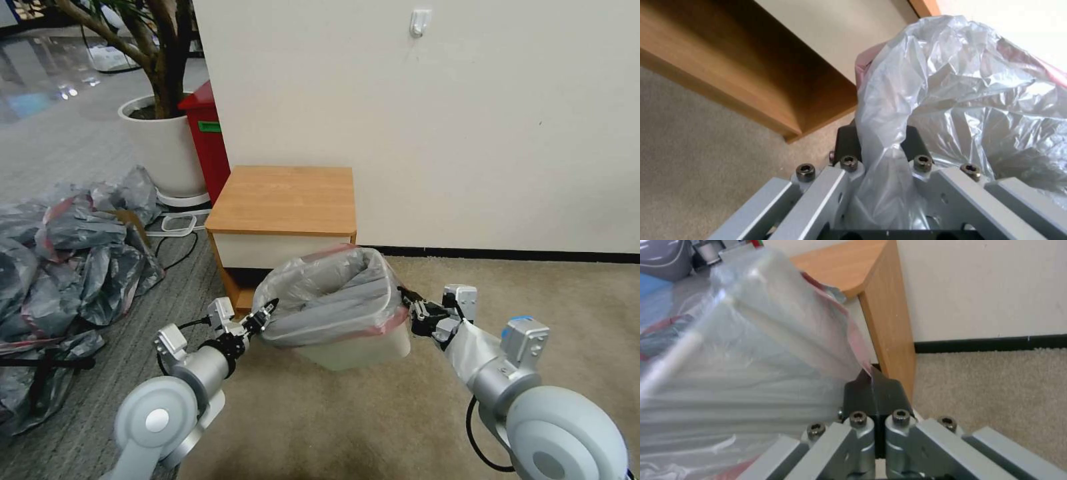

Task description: Pick up the garbage bag from the table and place it over the trash can.

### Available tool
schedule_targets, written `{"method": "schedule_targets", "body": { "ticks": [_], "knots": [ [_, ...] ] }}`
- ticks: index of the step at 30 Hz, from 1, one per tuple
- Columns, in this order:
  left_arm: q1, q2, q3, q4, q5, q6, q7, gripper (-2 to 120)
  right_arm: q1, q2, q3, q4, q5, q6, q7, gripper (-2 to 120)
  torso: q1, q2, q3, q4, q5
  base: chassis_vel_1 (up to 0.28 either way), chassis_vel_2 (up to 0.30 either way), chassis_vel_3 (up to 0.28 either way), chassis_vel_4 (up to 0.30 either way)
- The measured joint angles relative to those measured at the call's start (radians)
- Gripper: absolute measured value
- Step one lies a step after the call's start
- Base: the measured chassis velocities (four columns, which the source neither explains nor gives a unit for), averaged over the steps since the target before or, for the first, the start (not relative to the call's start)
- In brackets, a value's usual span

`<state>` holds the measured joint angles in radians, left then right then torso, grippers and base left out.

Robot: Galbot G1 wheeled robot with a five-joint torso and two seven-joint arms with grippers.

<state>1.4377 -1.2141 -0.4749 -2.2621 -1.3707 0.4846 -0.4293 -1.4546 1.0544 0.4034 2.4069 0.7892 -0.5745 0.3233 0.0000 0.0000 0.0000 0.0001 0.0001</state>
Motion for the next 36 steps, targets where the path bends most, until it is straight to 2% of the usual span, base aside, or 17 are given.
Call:
{"method": "schedule_targets", "body": {
  "ticks": [10,25,30,36],
  "knots": [
    [0.007,0.005,0.0,-0.032,0.006,0.011,-0.002,7,0.017,-0.001,-0.009,-0.064,-0.027,0.001,-0.021,0,0.0,0.0,0.0,-0.0001,-0.0001,0.0,0.0,0.0,0.0],
    [0.0,0.0,0.004,-0.041,0.006,0.013,0.002,7,0.005,-0.011,-0.012,-0.089,-0.078,-0.024,-0.054,0,0.0,0.0,0.0,-0.0001,0.0,0.0,0.0,0.0,0.0],
    [0.002,0.0,0.001,-0.041,0.0,0.013,0.004,7,0.005,-0.011,-0.01,-0.091,-0.078,-0.025,-0.049,6,0.0,0.0,0.0,-0.0001,-0.0001,0.0,0.0,0.0,0.0],
    [0.004,0.0,-0.001,-0.045,-0.017,0.016,0.006,7,0.003,-0.007,-0.005,-0.104,-0.082,-0.025,-0.048,7,0.0,0.0,0.0,-0.0001,-0.0001,0.0,0.0,0.0,0.0]
  ]
}}
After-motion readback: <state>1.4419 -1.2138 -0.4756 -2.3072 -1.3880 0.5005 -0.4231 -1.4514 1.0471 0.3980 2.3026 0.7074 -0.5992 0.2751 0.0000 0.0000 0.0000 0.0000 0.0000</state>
